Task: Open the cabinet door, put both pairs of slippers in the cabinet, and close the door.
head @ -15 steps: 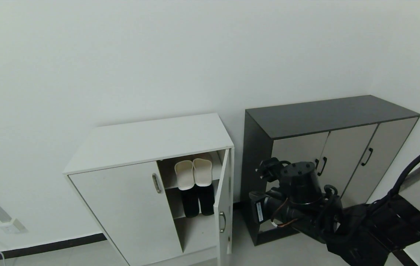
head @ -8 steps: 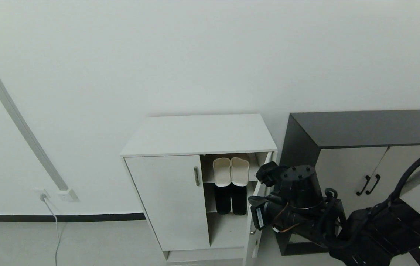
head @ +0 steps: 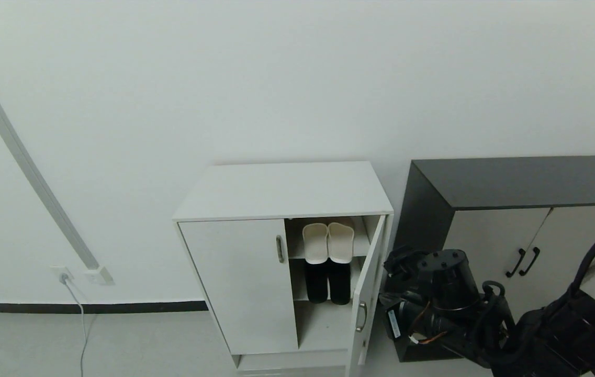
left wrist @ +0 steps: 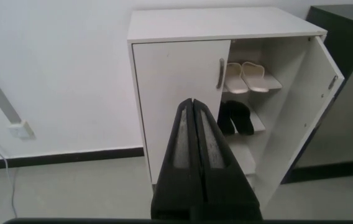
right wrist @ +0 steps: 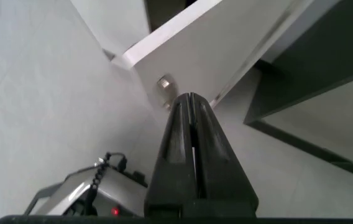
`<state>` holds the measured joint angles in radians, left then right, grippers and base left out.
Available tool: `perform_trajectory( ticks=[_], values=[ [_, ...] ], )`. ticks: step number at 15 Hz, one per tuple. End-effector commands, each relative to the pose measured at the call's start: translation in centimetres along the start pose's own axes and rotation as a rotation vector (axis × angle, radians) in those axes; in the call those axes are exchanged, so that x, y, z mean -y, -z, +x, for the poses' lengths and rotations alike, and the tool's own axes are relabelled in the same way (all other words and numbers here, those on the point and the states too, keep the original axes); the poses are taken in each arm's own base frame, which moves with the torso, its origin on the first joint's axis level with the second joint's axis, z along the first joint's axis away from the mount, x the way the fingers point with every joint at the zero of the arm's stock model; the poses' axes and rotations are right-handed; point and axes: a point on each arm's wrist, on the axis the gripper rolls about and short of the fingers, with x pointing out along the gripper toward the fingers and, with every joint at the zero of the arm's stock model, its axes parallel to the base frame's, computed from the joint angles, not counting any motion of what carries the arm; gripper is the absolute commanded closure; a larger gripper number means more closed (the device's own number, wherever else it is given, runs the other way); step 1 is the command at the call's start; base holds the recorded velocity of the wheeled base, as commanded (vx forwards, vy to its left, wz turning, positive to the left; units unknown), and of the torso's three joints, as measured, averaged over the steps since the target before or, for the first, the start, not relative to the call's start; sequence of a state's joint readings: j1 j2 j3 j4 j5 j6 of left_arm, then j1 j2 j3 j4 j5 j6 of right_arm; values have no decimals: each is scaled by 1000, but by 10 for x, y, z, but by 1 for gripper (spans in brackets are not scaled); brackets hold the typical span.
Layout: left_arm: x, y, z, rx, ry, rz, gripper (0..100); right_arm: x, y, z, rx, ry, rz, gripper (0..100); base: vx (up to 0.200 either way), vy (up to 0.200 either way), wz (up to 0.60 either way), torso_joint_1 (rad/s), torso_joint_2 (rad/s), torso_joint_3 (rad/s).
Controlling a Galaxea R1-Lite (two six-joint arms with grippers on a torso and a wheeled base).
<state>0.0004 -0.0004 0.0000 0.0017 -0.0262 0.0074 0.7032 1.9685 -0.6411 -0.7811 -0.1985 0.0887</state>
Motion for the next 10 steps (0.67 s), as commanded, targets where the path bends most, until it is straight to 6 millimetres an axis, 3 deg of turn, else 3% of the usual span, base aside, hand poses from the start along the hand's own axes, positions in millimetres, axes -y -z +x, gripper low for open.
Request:
perform_trajectory(
  ticks=[1, 3, 10],
  values=[
    [0, 0, 0, 0, -1, -1, 100, 1, 3, 1, -12, 4, 0, 100, 200, 0, 0, 7, -2, 7],
    [0, 0, 0, -2, 0, -1, 100, 0, 5, 5, -21, 3, -3, 100, 200, 0, 0, -10, -3, 0],
    [0, 0, 0, 0, -1, -1, 100, -6, 8, 13, -31, -11, -13, 100, 0, 0, 0, 0, 0, 0]
  ],
)
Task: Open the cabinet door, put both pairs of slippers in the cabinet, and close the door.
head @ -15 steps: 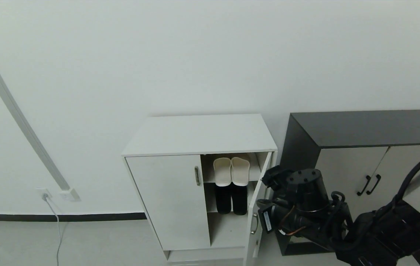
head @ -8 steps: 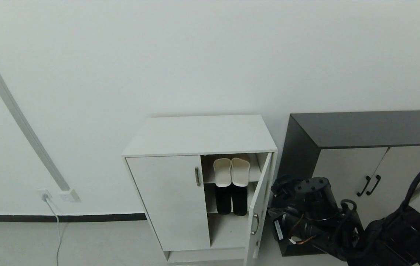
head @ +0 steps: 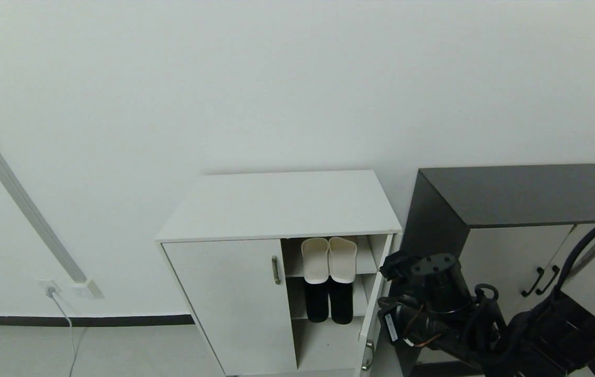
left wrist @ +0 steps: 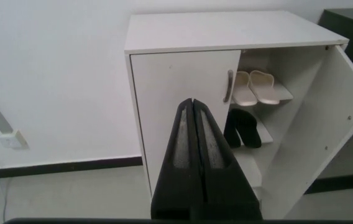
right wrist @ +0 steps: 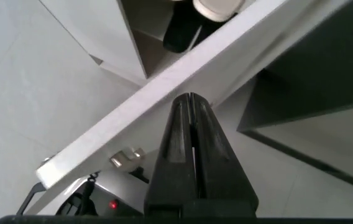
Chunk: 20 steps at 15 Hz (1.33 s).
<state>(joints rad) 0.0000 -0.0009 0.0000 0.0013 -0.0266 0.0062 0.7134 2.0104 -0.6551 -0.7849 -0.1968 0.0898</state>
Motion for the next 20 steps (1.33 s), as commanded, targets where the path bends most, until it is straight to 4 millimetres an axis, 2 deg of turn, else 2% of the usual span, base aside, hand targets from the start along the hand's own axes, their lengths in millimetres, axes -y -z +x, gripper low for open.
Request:
perform_trajectory(
  ticks=[1, 8, 11, 15, 20],
  values=[
    [0, 0, 0, -3, -2, 0, 100, -2, 1, 6, -5, -1, -1, 100, 0, 0, 0, 0, 0, 0],
    [0, 0, 0, -1, -1, 0, 100, -7, -7, 36, 41, -9, 14, 100, 0, 0, 0, 0, 0, 0],
    [0, 0, 0, -1, -1, 0, 100, -11, -8, 62, 68, -8, 25, 100, 0, 0, 0, 0, 0, 0],
    [0, 0, 0, -1, -1, 0, 100, -5, -11, 92, 96, 14, 45, 100, 0, 0, 0, 0, 0, 0],
    [0, 0, 0, 0, -1, 0, 100, 1, -18, 115, 130, 31, 60, 100, 0, 0, 0, 0, 0, 0]
  ],
)
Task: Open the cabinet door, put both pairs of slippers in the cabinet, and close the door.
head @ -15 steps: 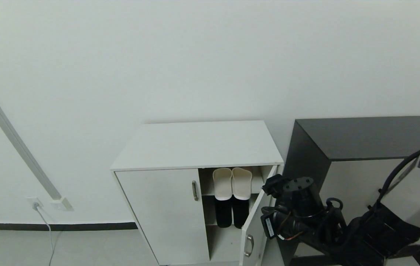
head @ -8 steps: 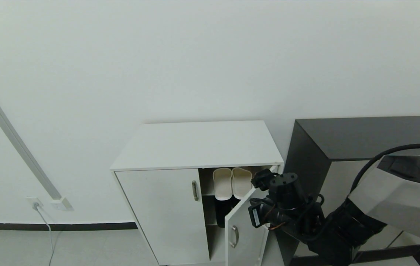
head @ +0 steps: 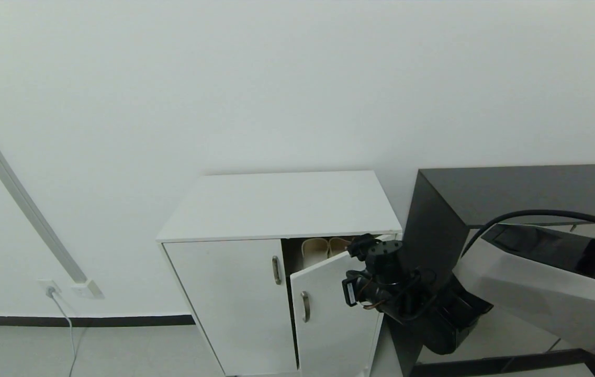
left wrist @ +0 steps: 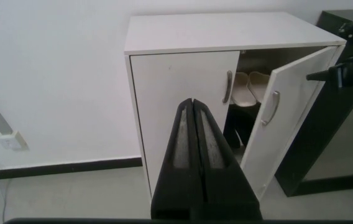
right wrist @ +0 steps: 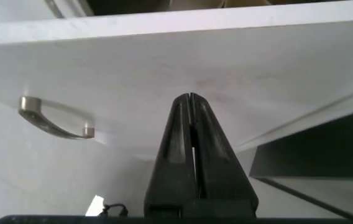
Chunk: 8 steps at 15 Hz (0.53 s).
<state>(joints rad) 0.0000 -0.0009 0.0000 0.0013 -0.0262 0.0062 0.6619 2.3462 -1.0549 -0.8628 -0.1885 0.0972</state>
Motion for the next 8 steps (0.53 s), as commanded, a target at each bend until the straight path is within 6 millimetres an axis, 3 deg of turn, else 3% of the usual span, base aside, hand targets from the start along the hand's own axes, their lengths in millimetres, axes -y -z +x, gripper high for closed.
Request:
perform_trajectory(
  ticks=[1, 8],
  values=[
    [0, 0, 0, -1, -2, 0, 100, 2, 5, 13, 1, 8, 3, 100, 0, 0, 0, 0, 0, 0],
    [0, 0, 0, 0, 0, 0, 100, 10, 2, 35, 36, 31, 19, 100, 0, 0, 0, 0, 0, 0]
  ],
)
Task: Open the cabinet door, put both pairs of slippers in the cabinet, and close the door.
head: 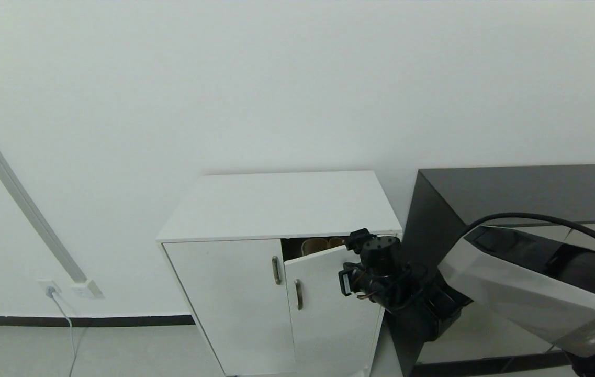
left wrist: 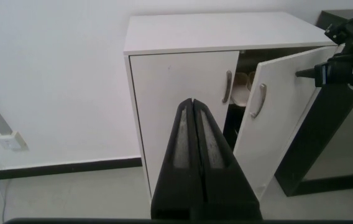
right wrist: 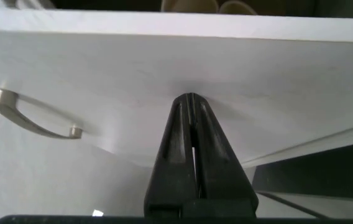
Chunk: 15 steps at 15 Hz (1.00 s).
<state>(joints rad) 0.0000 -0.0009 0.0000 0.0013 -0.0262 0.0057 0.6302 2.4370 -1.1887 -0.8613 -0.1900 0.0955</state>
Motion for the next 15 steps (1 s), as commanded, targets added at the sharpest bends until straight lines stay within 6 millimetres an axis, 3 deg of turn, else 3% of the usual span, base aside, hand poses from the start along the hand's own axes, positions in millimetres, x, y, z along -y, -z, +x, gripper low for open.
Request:
perform_trajectory(
  ticks=[1, 8, 15],
  values=[
    [0, 0, 0, -1, 0, 0, 100, 3, 4, 8, -1, 9, 3, 100, 0, 0, 0, 0, 0, 0],
    [0, 0, 0, -1, 0, 0, 100, 11, -1, 23, 37, 25, 15, 100, 0, 0, 0, 0, 0, 0],
    [0, 0, 0, -1, 0, 0, 100, 11, -2, 23, 40, 25, 15, 100, 0, 0, 0, 0, 0, 0]
  ],
)
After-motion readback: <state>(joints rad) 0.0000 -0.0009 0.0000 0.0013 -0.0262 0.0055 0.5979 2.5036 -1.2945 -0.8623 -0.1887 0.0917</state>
